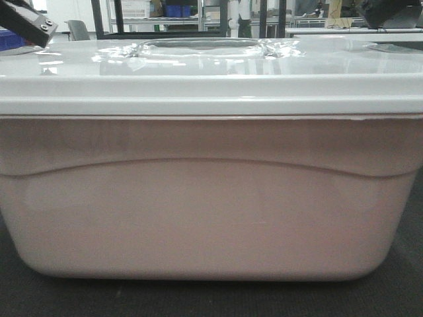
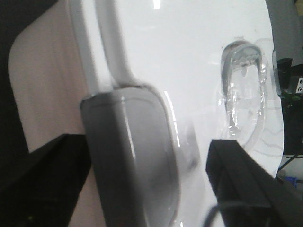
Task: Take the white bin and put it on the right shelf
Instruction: 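Close both grippers on the grey end handles of the bin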
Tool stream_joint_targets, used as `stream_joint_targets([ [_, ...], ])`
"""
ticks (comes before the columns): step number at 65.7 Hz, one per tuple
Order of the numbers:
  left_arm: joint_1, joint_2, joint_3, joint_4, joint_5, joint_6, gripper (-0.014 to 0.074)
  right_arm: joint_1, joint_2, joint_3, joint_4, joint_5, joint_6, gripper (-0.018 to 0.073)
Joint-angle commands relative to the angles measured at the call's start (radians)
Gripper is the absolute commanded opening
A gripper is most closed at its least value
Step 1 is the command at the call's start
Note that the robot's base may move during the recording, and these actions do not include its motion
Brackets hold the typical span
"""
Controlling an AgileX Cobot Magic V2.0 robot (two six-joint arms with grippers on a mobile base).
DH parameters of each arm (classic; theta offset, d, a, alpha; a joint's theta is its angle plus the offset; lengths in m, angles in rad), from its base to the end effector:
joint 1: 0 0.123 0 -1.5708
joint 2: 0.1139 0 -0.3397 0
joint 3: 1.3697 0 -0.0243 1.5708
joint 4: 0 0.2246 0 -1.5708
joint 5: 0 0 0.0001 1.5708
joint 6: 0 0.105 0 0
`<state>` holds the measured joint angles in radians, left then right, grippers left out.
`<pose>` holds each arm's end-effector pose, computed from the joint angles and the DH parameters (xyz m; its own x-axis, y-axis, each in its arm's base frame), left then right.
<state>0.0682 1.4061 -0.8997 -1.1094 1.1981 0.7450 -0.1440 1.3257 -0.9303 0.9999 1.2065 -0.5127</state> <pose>0.2204 -0.0727 0.3377 -0.9230 -0.0008 -0.3847 0.3154 0.5711 -0.7579 0.2062 0.0535 0.3529 -0.9427 0.1328 -0.3062 -0.1518 0.6464 0.7477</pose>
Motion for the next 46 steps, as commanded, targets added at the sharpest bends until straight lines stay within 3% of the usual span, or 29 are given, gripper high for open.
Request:
stream_joint_targets([
  [1,-0.008,-0.035,-0.023,-0.065,0.068,0.003,0.0407,-0.001,-0.007,-0.013,0.065,0.061,-0.013,0.0612],
  [18,-0.008,-0.035,-0.023,-0.065,0.068,0.003,0.0407,-0.001,0.023,0.001,0.129,0.072,-0.038,0.0612],
  [46,-0.008,-0.035,-0.023,-0.062,0.066,0.003,0.0407,-0.001,0.023,0.001,0.148,0.083,-0.038,0.0612],
])
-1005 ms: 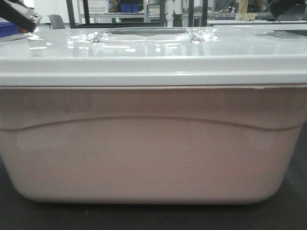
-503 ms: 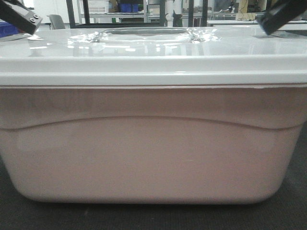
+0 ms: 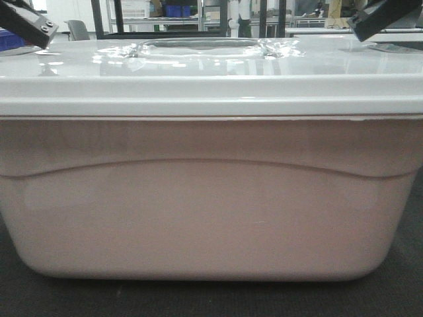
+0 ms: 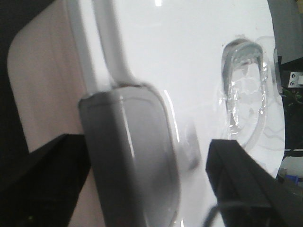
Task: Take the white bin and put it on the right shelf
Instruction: 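Close both grippers on the grey end handles of the bin, then lift the bin off the table with both grippers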
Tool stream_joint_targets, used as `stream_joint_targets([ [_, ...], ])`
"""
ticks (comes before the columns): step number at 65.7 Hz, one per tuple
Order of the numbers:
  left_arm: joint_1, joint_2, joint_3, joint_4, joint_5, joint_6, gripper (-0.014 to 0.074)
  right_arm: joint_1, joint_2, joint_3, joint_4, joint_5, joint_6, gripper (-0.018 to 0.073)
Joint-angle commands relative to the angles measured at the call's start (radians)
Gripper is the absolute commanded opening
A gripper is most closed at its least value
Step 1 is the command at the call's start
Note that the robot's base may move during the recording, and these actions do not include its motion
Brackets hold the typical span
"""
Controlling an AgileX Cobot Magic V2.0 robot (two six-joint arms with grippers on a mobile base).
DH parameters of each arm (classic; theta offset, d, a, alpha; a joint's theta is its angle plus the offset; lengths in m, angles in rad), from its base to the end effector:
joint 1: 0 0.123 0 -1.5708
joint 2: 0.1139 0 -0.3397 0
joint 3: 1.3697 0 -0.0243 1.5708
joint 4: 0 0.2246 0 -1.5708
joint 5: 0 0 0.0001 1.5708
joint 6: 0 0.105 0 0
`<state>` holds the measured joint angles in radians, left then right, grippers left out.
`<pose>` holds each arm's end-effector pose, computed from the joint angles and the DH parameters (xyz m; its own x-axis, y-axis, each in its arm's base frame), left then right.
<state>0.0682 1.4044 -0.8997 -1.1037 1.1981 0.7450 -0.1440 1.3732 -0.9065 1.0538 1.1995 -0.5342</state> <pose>0.2198 -0.0725 0.3376 -0.9225 0.0034 -0.3859 0.3177 0.5744 -0.7544 0.2167 0.0546 0.3419 -0.9533 0.1582 -0.2574 -0.1112 0.6083 0.7859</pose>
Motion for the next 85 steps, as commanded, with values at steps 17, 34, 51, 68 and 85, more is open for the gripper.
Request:
stream_joint_targets([
  [17,-0.008,-0.034,-0.023,-0.068,0.053,0.003,0.0407,0.0,-0.024,-0.023,0.106,0.096,-0.017,0.0612],
  [34,-0.008,-0.034,-0.023,-0.077,0.052,-0.002,0.0407,0.0,-0.024,-0.023,0.081,0.126,-0.017,0.0612],
  [51,-0.008,-0.034,-0.023,-0.077,0.052,-0.002,0.0407,0.0,-0.024,-0.023,0.073,0.128,-0.017,0.0612],
  [68,-0.008,-0.034,-0.023,-0.077,0.052,-0.002,0.0407,0.0,-0.024,-0.023,0.065,0.132,-0.017,0.0612],
  [85,-0.008,-0.034,-0.023,-0.077,0.052,-0.002,0.0407,0.0,-0.024,-0.023,0.065,0.131,-0.017,0.0491],
])
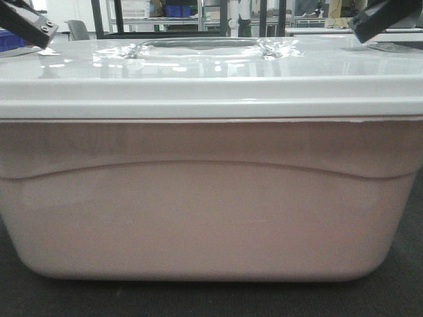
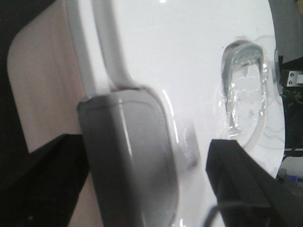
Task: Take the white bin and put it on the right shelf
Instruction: 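Lift the bin off the table with both grippers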
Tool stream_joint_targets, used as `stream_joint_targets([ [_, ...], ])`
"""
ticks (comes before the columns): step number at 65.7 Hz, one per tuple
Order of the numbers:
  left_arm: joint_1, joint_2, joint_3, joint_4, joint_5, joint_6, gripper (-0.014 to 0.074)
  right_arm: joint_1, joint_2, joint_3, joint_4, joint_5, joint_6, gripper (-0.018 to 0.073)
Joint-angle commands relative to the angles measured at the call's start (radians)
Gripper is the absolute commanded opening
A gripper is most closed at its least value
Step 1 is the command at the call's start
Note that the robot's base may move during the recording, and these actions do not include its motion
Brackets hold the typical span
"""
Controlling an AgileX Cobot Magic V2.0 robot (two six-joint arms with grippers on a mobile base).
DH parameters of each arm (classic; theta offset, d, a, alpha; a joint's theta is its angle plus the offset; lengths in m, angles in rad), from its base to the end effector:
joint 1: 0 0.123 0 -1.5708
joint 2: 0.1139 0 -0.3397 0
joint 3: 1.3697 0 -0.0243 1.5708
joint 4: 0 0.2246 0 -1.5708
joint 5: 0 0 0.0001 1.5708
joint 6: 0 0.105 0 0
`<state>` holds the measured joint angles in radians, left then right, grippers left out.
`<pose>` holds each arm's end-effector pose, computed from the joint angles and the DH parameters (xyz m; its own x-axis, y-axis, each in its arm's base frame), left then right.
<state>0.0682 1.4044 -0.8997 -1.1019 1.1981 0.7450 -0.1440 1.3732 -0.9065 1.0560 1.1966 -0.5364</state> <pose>0.2197 -0.0725 0.3375 -0.9226 0.0047 -0.3858 0.3181 0.5754 -0.7535 0.2170 0.0545 0.3420 -0.9521 0.1601 -0.2605 -0.1126 0.6083 0.7857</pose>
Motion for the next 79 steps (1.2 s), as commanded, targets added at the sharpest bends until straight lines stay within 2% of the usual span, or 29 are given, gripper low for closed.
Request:
stream_joint_targets([
  [1,-0.008,-0.034,-0.023,-0.078,0.052,-0.002,0.0407,0.0,-0.024,-0.023,0.063,0.133,-0.015,0.0478],
  [10,-0.008,-0.034,-0.023,-0.078,0.052,-0.002,0.0407,0.0,-0.024,-0.023,0.063,0.131,-0.015,0.0415],
  [33,-0.008,-0.034,-0.023,-0.078,0.056,-0.002,0.0407,0.0,-0.024,-0.023,0.063,0.137,-0.015,0.0414],
  [38,-0.008,-0.034,-0.023,-0.078,0.056,-0.002,0.0384,0.0,-0.024,-0.023,0.063,0.137,-0.015,0.0414],
  [52,-0.008,-0.034,-0.023,-0.078,0.054,-0.002,0.0251,0.0,-0.024,-0.023,0.063,0.137,-0.015,0.0414],
  [79,-0.008,-0.034,-0.023,-0.08,0.06,-0.002,0.0247,0.0,-0.024,-0.023,0.073,0.137,-0.041,0.0414],
])
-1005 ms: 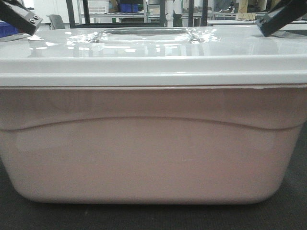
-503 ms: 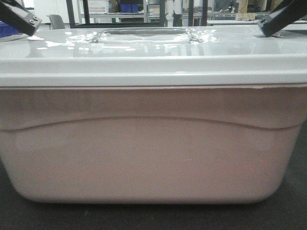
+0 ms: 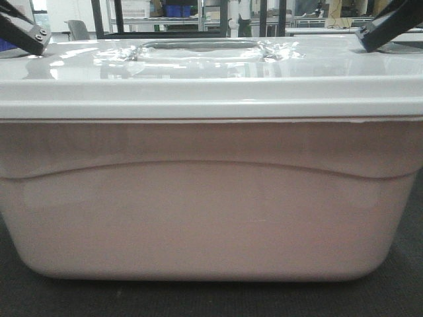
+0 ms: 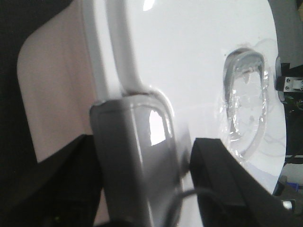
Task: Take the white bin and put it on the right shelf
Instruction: 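Lift the bin off the table with both grippers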
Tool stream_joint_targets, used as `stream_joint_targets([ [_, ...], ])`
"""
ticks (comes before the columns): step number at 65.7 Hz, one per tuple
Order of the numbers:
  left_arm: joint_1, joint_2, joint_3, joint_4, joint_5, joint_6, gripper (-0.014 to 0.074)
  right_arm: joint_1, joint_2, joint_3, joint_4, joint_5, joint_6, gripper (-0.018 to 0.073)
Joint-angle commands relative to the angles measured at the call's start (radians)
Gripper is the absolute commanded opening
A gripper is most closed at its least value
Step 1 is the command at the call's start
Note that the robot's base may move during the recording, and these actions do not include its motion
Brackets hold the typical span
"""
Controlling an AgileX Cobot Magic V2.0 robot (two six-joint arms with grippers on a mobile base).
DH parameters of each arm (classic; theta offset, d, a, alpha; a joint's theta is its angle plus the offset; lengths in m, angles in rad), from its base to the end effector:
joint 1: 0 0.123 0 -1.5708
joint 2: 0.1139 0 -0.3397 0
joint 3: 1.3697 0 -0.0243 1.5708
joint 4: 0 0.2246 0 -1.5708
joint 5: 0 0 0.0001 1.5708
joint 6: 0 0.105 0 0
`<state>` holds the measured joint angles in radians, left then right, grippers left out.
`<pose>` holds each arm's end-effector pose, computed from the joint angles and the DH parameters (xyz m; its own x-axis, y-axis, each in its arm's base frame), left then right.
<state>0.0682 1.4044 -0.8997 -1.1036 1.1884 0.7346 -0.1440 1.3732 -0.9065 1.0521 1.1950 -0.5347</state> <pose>0.2207 -0.0721 0.3374 -0.9242 -0.0083 -0.3819 0.3067 0.5798 -0.7549 0.2170 0.0543 0.3416 -0.9523 0.1599 -0.2600 -0.1113 0.6113 0.7836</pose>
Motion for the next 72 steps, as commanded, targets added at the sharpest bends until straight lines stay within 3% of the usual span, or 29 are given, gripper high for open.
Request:
stream_joint_targets([
  [1,-0.008,-0.034,-0.023,-0.078,0.071,0.011,0.0247,0.0,-0.024,-0.023,0.077,0.138,-0.051,0.0414],
  [10,-0.008,-0.034,-0.023,-0.107,0.128,0.069,0.0247,0.0,-0.027,-0.024,0.117,0.139,-0.098,0.0414],
  [58,-0.008,-0.196,-0.28,-0.121,0.126,0.069,0.0241,0.0,-0.242,-0.165,0.132,0.139,-0.146,0.0414],
  [72,-0.008,-0.28,-0.312,-0.122,0.126,0.069,0.0241,0.0,-0.331,-0.2,0.206,0.102,-0.146,0.0414],
])
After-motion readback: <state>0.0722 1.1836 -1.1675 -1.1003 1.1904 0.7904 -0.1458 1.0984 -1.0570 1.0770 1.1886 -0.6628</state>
